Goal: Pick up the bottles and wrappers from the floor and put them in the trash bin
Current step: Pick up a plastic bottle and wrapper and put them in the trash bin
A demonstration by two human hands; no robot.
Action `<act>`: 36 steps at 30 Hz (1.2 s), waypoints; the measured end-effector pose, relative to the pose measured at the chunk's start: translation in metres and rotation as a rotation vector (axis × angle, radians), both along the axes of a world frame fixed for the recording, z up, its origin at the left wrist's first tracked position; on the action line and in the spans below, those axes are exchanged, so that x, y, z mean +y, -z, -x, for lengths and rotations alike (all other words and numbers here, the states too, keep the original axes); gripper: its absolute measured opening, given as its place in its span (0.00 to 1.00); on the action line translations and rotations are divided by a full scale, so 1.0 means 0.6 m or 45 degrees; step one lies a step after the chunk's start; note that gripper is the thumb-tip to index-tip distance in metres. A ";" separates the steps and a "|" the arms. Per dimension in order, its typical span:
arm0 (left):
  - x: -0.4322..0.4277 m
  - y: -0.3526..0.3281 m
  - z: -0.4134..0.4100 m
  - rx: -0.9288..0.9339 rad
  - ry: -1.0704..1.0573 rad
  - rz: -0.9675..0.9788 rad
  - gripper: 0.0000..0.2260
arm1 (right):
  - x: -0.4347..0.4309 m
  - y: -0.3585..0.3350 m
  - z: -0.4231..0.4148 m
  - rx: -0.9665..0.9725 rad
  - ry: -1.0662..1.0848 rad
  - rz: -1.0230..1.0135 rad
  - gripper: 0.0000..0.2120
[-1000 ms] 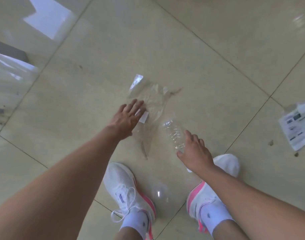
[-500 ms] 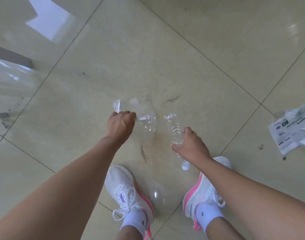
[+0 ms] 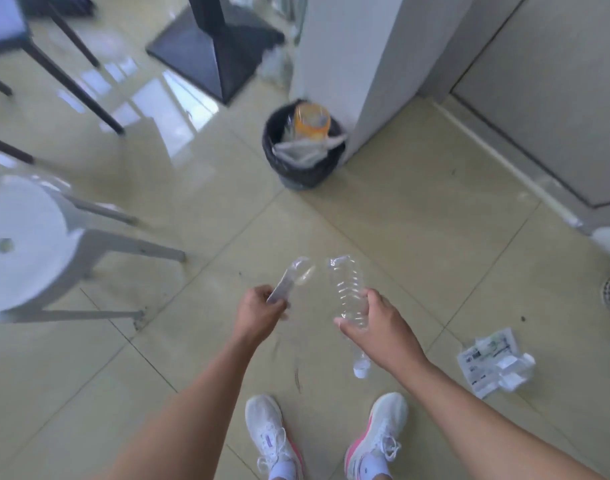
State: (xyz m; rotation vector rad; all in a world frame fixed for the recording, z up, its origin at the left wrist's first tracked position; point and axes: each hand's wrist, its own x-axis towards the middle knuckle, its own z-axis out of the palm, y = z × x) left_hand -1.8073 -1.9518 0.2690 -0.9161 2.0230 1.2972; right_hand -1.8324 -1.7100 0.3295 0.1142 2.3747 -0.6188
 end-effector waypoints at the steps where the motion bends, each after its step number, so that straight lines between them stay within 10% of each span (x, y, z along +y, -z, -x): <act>1: -0.012 -0.045 0.019 0.024 -0.028 -0.035 0.06 | -0.013 -0.043 0.027 0.018 0.021 0.015 0.36; 8: -0.069 -0.225 0.173 0.145 -0.202 -0.170 0.10 | -0.090 -0.215 0.206 0.182 0.054 0.128 0.61; 19: -0.104 -0.123 0.458 0.054 -0.272 -0.221 0.07 | -0.147 -0.117 0.497 -0.136 0.009 0.390 0.64; 36: -0.230 0.140 0.726 -0.045 -0.538 -0.312 0.06 | -0.362 0.074 0.776 -0.118 -0.159 0.027 0.28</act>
